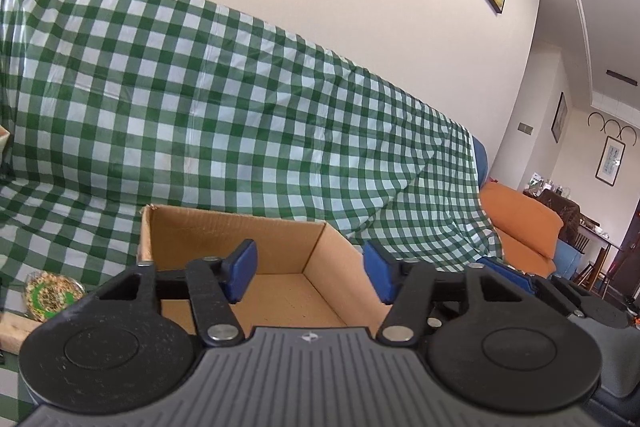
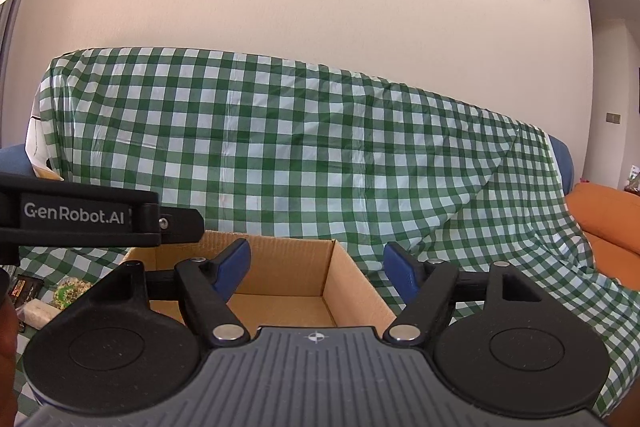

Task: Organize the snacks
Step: 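Open both grippers to drop the spicy-strip bag and cookie bag into the box, then move both tools back to the snack pile beside the box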

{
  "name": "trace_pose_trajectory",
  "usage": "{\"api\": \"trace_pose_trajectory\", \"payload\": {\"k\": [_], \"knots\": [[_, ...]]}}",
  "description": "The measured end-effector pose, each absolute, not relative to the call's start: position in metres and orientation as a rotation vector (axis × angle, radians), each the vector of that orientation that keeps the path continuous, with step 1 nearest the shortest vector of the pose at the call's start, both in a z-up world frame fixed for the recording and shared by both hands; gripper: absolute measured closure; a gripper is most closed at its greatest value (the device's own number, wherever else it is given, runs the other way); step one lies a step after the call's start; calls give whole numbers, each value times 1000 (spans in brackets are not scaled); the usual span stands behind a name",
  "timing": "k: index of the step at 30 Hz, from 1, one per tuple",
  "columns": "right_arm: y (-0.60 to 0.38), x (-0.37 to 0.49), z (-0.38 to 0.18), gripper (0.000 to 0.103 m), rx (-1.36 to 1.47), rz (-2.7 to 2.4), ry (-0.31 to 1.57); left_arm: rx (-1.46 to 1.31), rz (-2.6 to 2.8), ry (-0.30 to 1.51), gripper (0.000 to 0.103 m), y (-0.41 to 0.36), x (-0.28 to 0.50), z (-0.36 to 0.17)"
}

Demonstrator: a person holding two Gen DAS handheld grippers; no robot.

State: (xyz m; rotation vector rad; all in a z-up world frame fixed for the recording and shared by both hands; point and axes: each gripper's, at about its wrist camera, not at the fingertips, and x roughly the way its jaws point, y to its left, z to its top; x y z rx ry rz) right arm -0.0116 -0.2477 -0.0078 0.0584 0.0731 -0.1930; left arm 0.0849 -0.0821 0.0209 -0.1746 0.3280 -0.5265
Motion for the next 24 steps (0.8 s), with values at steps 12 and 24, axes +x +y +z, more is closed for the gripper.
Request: {"api": "trace_pose_trajectory", "payload": {"k": [12,24], "knots": [[-225,-16,-1,59,99,-91,71,-150,-464,368,72,9,78,70],[-181,-19,2,71,37,103,52,-196,-282,546,80,129,85,-25]]}}
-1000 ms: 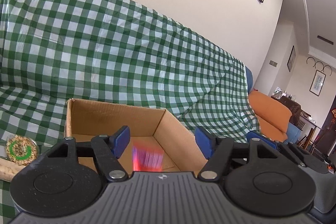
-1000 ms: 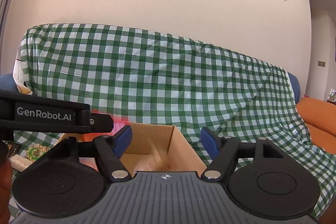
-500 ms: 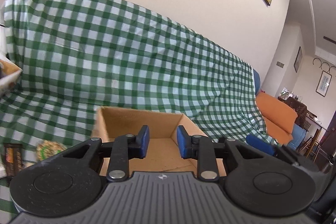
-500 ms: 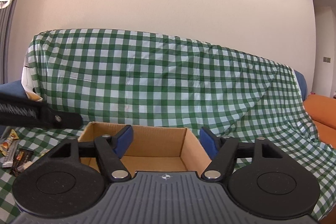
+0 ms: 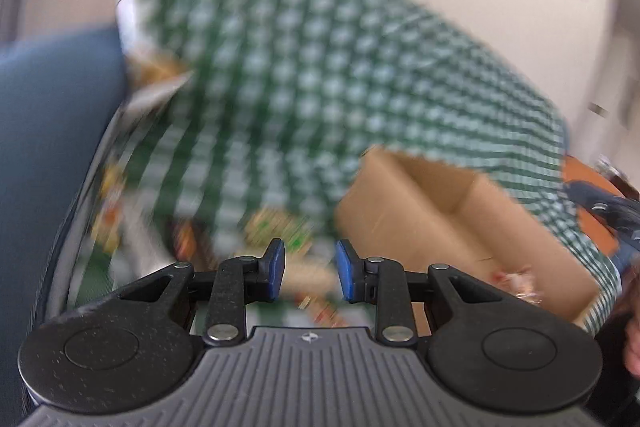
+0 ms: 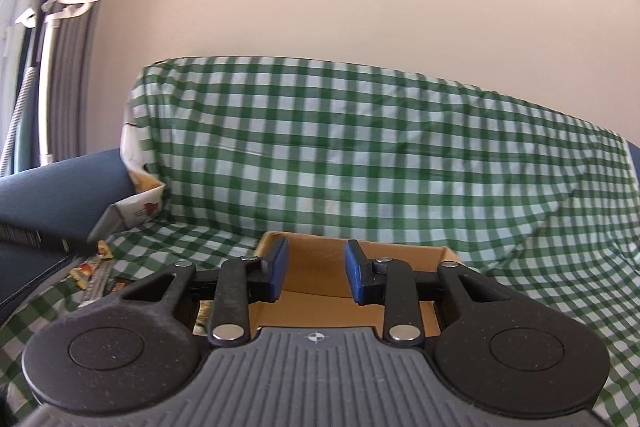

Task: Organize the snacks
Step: 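Move both tools back to the snack pile beside the box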

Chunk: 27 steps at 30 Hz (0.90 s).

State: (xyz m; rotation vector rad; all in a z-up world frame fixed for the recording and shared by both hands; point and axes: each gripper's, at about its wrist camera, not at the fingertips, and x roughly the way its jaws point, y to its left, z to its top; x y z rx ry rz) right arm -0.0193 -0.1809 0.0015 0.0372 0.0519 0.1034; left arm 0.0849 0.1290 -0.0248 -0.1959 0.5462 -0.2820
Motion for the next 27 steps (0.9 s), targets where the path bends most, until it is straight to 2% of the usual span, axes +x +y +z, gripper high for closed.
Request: {"api": "trace_pose_trajectory", "payload": {"k": [2,9,20,25,27], "knots": [[-173,-19,2,72,23,134,53,-223,-225,471,82,135,80,-24],[-141,-6,2,76,87,292,121,-308,-193,502,82,143,88,-35],[-58,29,-30,75,-63,411,235,-480,-101,499,82,177,96,-39],[-38,58,-49,74,-86,357,321,-469,-82,519,82,176,104,-43],[-33,70,-58,69,-93,340,357,-455,-76,528,82,173,109,-46]]}}
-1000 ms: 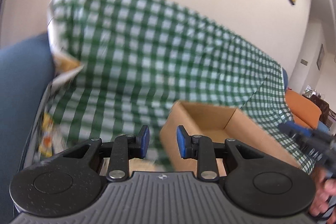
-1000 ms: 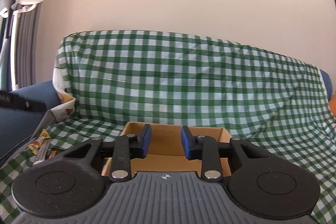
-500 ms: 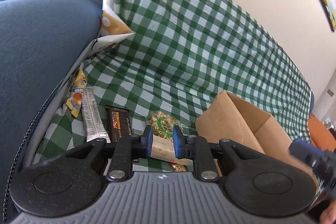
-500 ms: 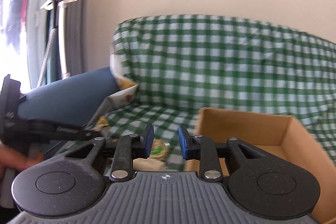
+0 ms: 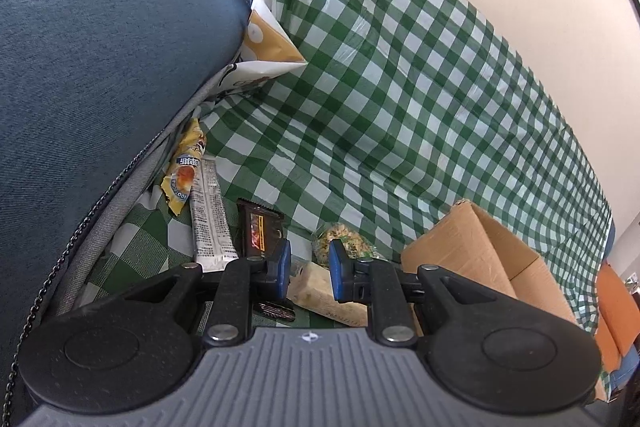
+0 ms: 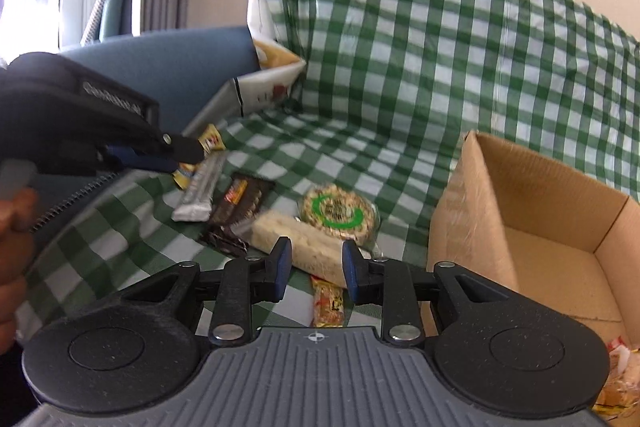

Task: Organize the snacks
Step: 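Move both tools back to the snack pile beside the box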

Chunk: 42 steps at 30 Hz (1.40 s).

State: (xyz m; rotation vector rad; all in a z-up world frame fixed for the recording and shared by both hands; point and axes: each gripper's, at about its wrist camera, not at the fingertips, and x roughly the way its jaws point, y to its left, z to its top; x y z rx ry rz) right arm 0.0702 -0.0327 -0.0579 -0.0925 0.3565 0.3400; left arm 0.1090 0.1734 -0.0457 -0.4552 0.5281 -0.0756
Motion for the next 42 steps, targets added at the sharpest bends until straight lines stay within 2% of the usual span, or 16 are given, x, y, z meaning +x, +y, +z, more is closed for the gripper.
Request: {"api": "trace_pose_trajectory", "payload": {"k": [4,9,19,21,22,23,24,26,32,36,40,42], "knots": [[-26,93,-75,65,-86,305,422,-425,-52,550,82,166,122,-55],[-22,113,-87,53,-70,265,478,-346,15,569,82,156,138,-69],[-24,134,-104,53,-34,224,545,-193,88,613,74,140,170,-94],[-25,135,-104,56,-22,227,545,-175,97,621,73,137,175,-98],[-26,135,-105,60,-11,232,543,-164,105,623,68,137,177,-99],[-26,135,-106,72,-2,240,543,-159,111,626,67,136,179,-101],[-26,132,-105,80,-1,244,540,-158,115,631,66,136,181,-103],[-25,130,-106,81,-3,246,533,-161,119,641,56,136,185,-105],[-24,121,-100,84,12,279,531,-106,94,672,48,127,193,-110],[-21,110,-95,84,-3,319,524,-25,98,678,49,118,193,-112],[-22,104,-96,84,-17,335,553,15,109,679,60,115,192,-114],[-23,101,-97,84,-20,344,577,-5,95,677,60,119,190,-112]]}}
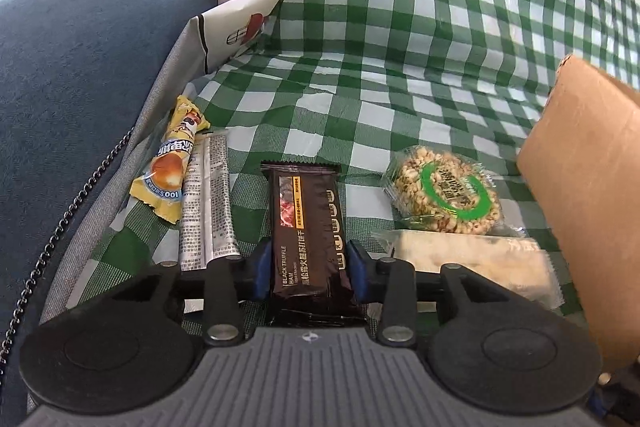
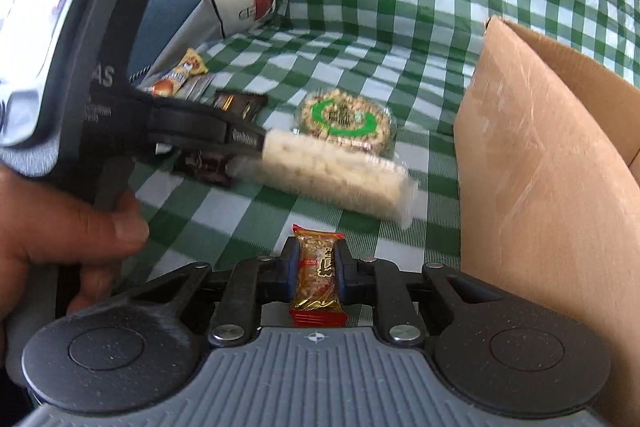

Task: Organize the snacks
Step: 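Grasp the dark chocolate bar with the left gripper while the right gripper grasps the small red-gold candy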

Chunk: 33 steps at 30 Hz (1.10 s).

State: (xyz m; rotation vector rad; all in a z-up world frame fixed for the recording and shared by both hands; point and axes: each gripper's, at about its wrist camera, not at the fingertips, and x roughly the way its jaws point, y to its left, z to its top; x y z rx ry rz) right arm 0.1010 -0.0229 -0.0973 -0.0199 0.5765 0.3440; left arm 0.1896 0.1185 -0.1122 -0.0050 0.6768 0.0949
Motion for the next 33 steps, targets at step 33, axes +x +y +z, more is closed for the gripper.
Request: {"api": "trace_pose_trajectory", "payload": {"k": [33], "knots": [[-47,6,-110,82,-2,412,694,-430,-63,884,65,119,65,-97]]}}
